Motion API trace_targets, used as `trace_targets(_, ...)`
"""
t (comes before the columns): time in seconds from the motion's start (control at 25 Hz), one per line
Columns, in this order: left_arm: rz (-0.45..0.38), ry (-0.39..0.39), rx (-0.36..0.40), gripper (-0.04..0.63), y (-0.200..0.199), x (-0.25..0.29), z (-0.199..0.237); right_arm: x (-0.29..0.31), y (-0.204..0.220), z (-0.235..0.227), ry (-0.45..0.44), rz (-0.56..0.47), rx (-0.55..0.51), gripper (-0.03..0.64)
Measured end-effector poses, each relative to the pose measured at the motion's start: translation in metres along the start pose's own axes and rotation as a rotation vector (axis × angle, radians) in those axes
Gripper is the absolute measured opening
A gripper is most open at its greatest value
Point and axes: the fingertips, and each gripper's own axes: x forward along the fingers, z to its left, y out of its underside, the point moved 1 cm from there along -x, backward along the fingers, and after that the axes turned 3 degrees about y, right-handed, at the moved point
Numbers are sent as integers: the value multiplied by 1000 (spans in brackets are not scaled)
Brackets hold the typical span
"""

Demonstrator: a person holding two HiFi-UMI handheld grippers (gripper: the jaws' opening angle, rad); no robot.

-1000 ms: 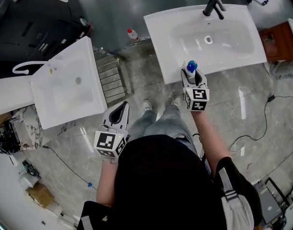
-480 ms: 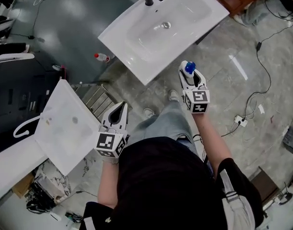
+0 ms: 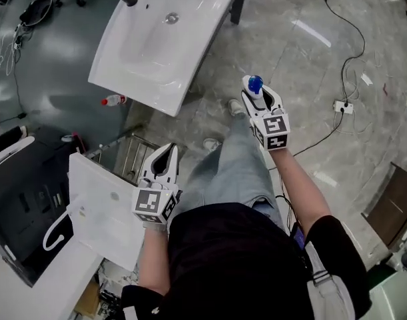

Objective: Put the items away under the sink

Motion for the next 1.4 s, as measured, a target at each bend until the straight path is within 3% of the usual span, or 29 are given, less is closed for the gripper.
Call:
trace_targets(0.28, 101, 97, 52, 23, 23, 54, -15, 13, 59, -18, 34, 35, 52, 212)
trace_targets(0.64, 175, 81, 117, 23, 59, 133, -21, 82, 103, -36, -53, 34, 36, 212)
trace_targets(0.88, 179, 66, 139, 23, 83, 185, -20, 148, 128, -24, -149, 30, -44, 212)
trace_targets(1.12, 211, 24, 220, 23, 117, 231, -5, 213, 147, 5, -293, 20, -106, 212)
trace_targets(1.4, 172, -32, 311, 23, 142, 276, 16, 274, 147, 43, -470, -40, -230, 212)
